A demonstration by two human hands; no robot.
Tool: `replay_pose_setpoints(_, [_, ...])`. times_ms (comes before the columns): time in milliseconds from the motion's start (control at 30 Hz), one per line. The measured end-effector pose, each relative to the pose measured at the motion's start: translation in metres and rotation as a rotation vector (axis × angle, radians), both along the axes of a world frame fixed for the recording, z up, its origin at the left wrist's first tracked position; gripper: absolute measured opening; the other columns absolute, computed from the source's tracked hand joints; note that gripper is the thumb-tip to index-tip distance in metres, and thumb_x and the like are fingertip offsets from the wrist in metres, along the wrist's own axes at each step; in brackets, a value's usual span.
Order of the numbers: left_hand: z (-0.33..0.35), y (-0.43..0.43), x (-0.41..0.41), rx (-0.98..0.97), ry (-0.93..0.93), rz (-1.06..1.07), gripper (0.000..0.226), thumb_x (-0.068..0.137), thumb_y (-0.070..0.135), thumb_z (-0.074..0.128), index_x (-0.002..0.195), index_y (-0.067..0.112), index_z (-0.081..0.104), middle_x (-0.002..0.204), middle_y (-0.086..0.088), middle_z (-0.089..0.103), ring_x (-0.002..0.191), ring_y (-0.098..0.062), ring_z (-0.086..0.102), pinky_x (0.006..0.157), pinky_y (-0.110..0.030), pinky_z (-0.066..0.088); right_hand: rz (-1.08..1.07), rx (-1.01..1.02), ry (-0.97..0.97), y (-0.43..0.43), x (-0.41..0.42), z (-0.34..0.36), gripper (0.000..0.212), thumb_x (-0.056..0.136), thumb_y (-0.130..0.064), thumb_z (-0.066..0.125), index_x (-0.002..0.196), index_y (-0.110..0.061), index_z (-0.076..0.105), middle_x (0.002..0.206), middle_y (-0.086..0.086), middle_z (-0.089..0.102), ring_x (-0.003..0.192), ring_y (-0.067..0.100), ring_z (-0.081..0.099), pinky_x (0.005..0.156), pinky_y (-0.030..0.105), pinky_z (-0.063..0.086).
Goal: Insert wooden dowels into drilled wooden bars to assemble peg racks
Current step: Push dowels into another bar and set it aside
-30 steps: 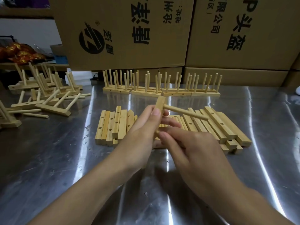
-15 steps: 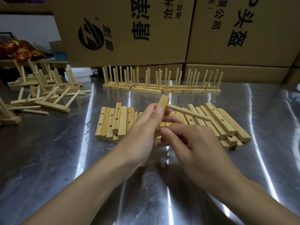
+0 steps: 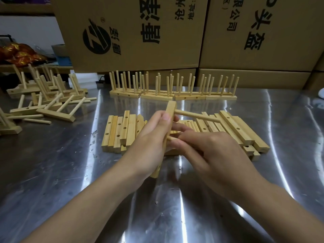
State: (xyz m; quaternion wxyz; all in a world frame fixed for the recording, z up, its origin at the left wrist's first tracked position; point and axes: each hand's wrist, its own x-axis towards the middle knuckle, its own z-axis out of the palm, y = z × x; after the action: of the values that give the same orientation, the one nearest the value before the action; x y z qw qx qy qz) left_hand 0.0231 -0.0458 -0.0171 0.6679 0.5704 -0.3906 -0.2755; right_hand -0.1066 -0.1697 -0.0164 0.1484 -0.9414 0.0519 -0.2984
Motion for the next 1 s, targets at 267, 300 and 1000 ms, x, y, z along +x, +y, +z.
replay_pose_setpoints(267, [0.005, 0.003, 0.0, 0.003, -0.138, -0.04, 0.036, 0.113, 0.05, 0.034, 0.121, 0.027, 0.06, 0.116, 0.006, 0.076, 0.112, -0.012, 0.072, 0.077, -0.025, 0.058, 0.299, 0.881, 0.01, 0.009, 0.004, 0.004, 0.036, 0.104, -0.029, 0.059, 0.082, -0.01, 0.08, 0.047, -0.019, 0.051, 0.043, -0.002, 0.049, 0.044, 0.008, 0.035])
replay_pose_setpoints(300, [0.005, 0.003, 0.001, 0.002, -0.142, -0.038, 0.036, 0.113, 0.05, 0.034, 0.121, 0.027, 0.06, 0.116, 0.006, 0.076, 0.111, -0.012, 0.072, 0.076, -0.023, 0.057, 0.292, 0.928, 0.028, 0.008, 0.004, 0.004, 0.037, 0.104, -0.029, 0.059, 0.082, -0.006, 0.078, 0.045, -0.019, 0.048, 0.041, -0.002, 0.047, 0.042, 0.008, 0.034])
replay_pose_setpoints(1000, [0.009, 0.0, 0.018, -0.039, 0.799, 0.118, 0.033, 0.114, 0.035, 0.042, 0.106, 0.009, 0.062, 0.07, -0.001, 0.05, 0.056, -0.01, 0.046, 0.043, -0.02, 0.037, 0.171, 0.648, 0.081, 0.001, 0.007, -0.008, 0.015, 0.088, -0.05, 0.082, 0.096, -0.038, 0.077, 0.067, -0.006, 0.067, 0.059, 0.004, 0.057, 0.056, 0.018, 0.043])
